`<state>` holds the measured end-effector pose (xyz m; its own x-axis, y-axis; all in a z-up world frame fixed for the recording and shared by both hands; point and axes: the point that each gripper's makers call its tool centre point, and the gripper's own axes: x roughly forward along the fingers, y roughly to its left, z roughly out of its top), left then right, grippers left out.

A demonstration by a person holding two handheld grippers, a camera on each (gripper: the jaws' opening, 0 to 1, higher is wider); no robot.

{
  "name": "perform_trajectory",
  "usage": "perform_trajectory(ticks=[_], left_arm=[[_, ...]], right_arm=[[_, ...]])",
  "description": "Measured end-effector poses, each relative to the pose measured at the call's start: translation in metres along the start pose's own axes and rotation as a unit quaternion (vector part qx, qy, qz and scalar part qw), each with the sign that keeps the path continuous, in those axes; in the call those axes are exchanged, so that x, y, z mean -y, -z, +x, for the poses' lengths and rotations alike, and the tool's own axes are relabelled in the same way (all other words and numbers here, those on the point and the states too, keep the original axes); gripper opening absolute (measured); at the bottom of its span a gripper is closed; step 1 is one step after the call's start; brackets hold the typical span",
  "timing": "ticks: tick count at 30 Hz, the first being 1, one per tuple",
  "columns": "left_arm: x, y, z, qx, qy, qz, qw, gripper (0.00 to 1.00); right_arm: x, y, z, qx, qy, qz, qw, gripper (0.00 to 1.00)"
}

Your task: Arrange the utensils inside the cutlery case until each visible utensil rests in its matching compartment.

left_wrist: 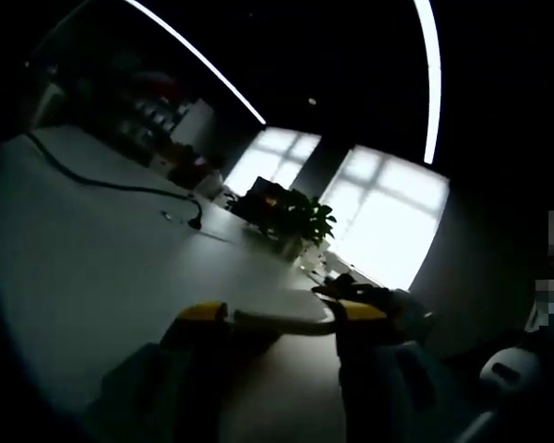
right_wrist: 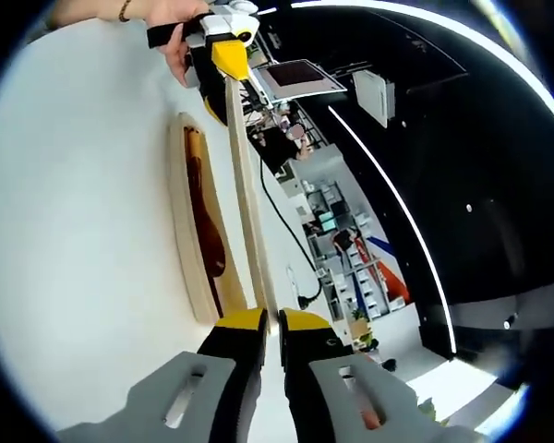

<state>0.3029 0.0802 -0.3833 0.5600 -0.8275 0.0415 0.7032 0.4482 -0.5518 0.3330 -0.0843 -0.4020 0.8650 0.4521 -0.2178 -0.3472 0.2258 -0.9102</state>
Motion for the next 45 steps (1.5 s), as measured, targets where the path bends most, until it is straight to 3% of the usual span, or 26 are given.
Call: perform_trajectory(ticks=[7, 10, 20, 45], left_arm=[[-0.004, 0.003, 0.0, -0.008, -0.015, 0.011, 0.9998, 0.49], [-0.01, 0.005, 0.0, -0.017, -0.044, 0.038, 0.9982, 0.5], [-0.02, 0.006, -0.005, -0.023, -0.064, 0.045, 0.9966, 0.51], [-0.029, 0.014, -0.011, -0.044, -0.077, 0.046, 0.995, 0.51]], right_arm=[[-0.003, 0.003, 0.008, -0.006, -0.005, 0.003, 1.0, 0.04], [-0.004, 0.004, 0.009, -0.007, -0.006, 0.003, 1.0, 0.04], [-0.01, 0.002, 0.008, -0.009, 0.0, -0.02, 0.9998, 0.04], [-0.023, -0.005, 0.0, 0.003, -0.001, -0.073, 0.9974, 0.04]])
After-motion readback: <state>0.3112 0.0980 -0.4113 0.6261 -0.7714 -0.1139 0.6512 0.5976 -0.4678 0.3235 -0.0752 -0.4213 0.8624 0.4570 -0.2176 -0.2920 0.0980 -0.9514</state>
